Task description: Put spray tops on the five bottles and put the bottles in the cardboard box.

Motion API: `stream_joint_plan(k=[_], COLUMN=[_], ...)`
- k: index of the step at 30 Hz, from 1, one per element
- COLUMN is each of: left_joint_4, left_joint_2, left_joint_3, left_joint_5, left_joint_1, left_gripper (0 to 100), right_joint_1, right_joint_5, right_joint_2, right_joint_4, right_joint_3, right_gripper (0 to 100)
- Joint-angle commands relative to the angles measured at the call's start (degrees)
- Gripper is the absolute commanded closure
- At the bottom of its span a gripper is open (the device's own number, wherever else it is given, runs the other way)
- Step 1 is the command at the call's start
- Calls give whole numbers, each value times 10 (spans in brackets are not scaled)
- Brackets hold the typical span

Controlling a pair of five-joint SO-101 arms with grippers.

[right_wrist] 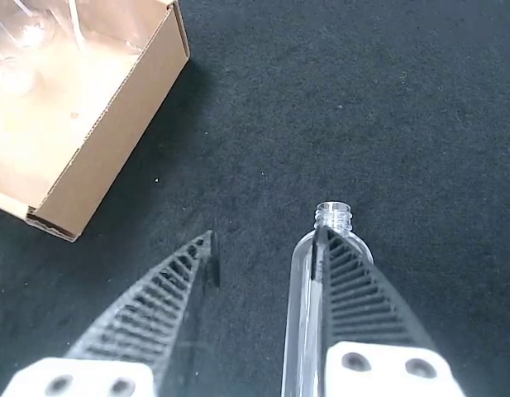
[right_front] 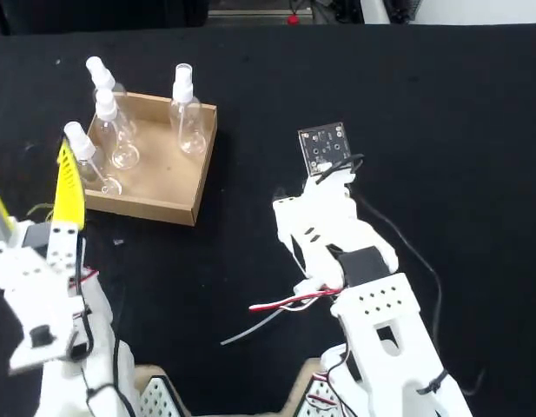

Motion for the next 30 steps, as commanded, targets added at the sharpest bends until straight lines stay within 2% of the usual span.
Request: stream_joint_plan(k=[1, 9, 13, 15, 18, 20, 23, 26, 30], left_joint_4=[33, 47, 127, 214, 397, 557, 775, 938, 1131], left_joint_2=[-78, -217, -307, -355, -434, -486, -483, -478, -487], left_joint_3=[11, 19, 19, 19, 18, 15, -7, -15, -63], left_joint_5=[-3, -3, -22, -47, -85, -113, -133, -98, -26], left_joint_1=[2, 0, 0, 0, 2, 4, 5, 10, 75], left_gripper=[687, 687, 720, 771, 816, 799, 756, 724, 722], right_joint_1=[11, 11, 11, 11, 11, 11, 10, 25, 118], right_joint_5=[0, 0, 0, 0, 0, 0, 0, 1, 0], right_joint_2=[-8, -8, -8, -8, -8, -8, -8, -12, -11], right_joint_4=[-15, -14, -14, -14, -14, -14, -14, -11, -10], right_joint_3=[-4, -4, -4, -4, -4, -4, -4, -8, -36], right_gripper=[821, 821, 821, 821, 821, 821, 821, 821, 821])
